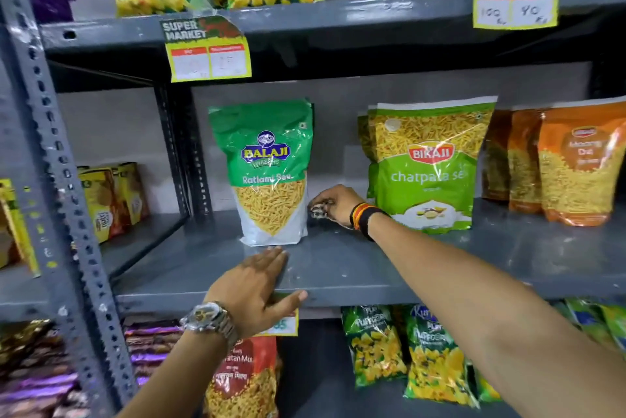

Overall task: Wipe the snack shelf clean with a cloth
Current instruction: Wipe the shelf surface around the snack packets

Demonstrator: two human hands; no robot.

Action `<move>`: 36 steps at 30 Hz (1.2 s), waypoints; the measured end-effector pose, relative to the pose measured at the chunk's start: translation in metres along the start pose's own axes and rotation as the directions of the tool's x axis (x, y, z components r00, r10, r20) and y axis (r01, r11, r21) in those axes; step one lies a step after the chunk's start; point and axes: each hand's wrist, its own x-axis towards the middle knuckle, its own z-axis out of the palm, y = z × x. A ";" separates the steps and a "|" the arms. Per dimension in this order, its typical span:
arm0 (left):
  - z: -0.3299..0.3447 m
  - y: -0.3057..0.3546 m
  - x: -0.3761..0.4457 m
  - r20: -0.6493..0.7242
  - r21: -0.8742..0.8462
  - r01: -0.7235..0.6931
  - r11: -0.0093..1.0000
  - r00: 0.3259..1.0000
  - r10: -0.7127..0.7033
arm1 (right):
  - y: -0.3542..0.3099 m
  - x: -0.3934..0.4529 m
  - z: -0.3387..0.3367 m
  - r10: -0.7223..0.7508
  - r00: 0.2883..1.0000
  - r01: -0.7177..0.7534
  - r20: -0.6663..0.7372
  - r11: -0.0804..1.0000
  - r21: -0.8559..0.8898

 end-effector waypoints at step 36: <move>-0.003 0.010 0.000 0.070 0.042 0.064 0.997 0.995 -0.067 | 0.061 -0.169 -0.121 -0.104 0.990 0.094 0.091 0.989 0.111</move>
